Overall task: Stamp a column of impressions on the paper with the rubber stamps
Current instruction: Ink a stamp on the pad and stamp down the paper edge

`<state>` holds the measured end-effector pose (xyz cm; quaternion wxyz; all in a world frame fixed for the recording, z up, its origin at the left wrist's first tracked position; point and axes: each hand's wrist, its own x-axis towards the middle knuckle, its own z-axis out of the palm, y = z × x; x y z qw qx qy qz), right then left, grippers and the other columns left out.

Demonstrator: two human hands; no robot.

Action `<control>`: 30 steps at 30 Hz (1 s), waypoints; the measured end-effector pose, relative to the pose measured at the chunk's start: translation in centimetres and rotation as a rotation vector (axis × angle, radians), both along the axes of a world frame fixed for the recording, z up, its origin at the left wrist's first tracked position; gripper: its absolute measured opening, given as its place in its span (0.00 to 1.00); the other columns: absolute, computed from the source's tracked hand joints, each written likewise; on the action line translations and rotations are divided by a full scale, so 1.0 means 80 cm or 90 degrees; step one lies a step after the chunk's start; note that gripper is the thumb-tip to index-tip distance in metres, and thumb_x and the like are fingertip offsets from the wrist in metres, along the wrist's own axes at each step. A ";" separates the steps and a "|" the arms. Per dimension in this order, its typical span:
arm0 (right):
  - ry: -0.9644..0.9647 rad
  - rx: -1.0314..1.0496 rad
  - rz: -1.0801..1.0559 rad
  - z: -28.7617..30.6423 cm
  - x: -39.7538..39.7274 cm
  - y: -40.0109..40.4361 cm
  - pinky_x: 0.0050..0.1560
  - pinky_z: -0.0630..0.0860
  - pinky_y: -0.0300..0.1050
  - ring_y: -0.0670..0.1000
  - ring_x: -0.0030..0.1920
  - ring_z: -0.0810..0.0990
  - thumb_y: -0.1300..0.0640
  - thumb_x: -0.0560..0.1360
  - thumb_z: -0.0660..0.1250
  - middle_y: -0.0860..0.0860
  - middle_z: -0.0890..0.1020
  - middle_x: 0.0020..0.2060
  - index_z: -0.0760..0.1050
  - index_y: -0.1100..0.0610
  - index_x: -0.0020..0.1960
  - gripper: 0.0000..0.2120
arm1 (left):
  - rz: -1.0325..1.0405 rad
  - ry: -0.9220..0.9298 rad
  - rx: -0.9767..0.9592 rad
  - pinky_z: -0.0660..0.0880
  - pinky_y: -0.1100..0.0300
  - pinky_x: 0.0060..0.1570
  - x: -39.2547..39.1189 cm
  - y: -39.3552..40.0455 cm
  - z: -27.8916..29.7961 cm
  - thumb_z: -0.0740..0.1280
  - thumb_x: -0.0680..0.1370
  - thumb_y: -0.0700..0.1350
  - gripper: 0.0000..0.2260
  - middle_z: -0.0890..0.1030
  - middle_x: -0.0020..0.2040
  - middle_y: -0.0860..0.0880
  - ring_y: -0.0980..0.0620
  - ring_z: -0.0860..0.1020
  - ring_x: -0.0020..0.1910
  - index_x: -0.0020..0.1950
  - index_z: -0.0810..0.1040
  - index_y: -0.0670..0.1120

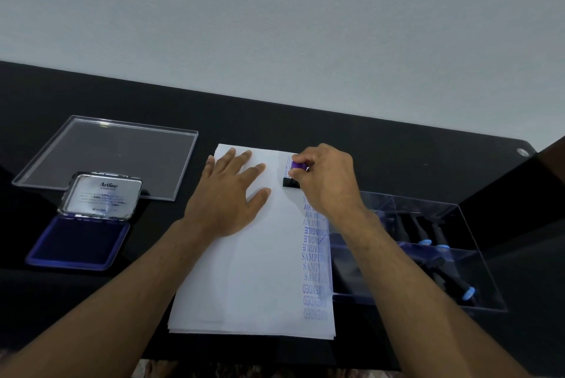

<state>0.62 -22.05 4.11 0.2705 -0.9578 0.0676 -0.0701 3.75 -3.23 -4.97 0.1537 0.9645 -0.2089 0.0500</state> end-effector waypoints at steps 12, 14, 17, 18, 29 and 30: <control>0.004 0.000 0.003 0.001 0.000 -0.002 0.52 0.76 0.37 0.46 0.46 0.79 0.55 0.75 0.73 0.49 0.82 0.52 0.82 0.54 0.57 0.11 | -0.004 0.005 0.003 0.46 0.40 0.79 0.001 0.001 -0.001 0.42 0.77 0.70 0.35 0.60 0.81 0.51 0.48 0.51 0.82 0.78 0.65 0.57; 0.008 -0.002 0.003 0.002 0.001 -0.001 0.53 0.77 0.37 0.46 0.46 0.79 0.55 0.75 0.73 0.49 0.82 0.52 0.82 0.54 0.57 0.11 | -0.005 0.005 0.003 0.46 0.40 0.79 0.000 0.001 0.000 0.42 0.76 0.70 0.36 0.59 0.82 0.51 0.47 0.51 0.82 0.79 0.65 0.57; 0.014 -0.006 0.003 0.002 0.001 -0.001 0.54 0.77 0.38 0.47 0.46 0.80 0.55 0.75 0.73 0.49 0.82 0.53 0.82 0.54 0.57 0.11 | -0.007 0.013 0.011 0.44 0.40 0.79 -0.001 -0.001 0.003 0.40 0.76 0.71 0.37 0.58 0.82 0.51 0.48 0.49 0.82 0.79 0.64 0.57; 0.015 -0.005 0.001 0.002 0.002 -0.001 0.53 0.77 0.38 0.46 0.46 0.79 0.55 0.75 0.73 0.49 0.82 0.53 0.82 0.54 0.57 0.11 | -0.007 0.014 0.014 0.43 0.40 0.79 -0.001 -0.001 0.003 0.39 0.76 0.71 0.38 0.57 0.82 0.51 0.48 0.49 0.82 0.80 0.64 0.56; -0.028 0.022 -0.001 -0.006 0.000 -0.004 0.49 0.75 0.35 0.46 0.45 0.79 0.56 0.75 0.73 0.48 0.81 0.50 0.82 0.54 0.56 0.10 | -0.008 -0.005 0.021 0.48 0.40 0.79 -0.001 0.000 0.000 0.41 0.78 0.68 0.35 0.59 0.82 0.50 0.47 0.51 0.82 0.79 0.65 0.56; -0.039 0.026 -0.006 -0.006 -0.001 -0.005 0.47 0.73 0.32 0.46 0.45 0.79 0.56 0.75 0.73 0.47 0.81 0.49 0.82 0.53 0.55 0.09 | -0.009 -0.005 0.019 0.48 0.40 0.79 -0.001 0.000 0.000 0.41 0.78 0.68 0.35 0.59 0.82 0.50 0.46 0.52 0.82 0.79 0.65 0.56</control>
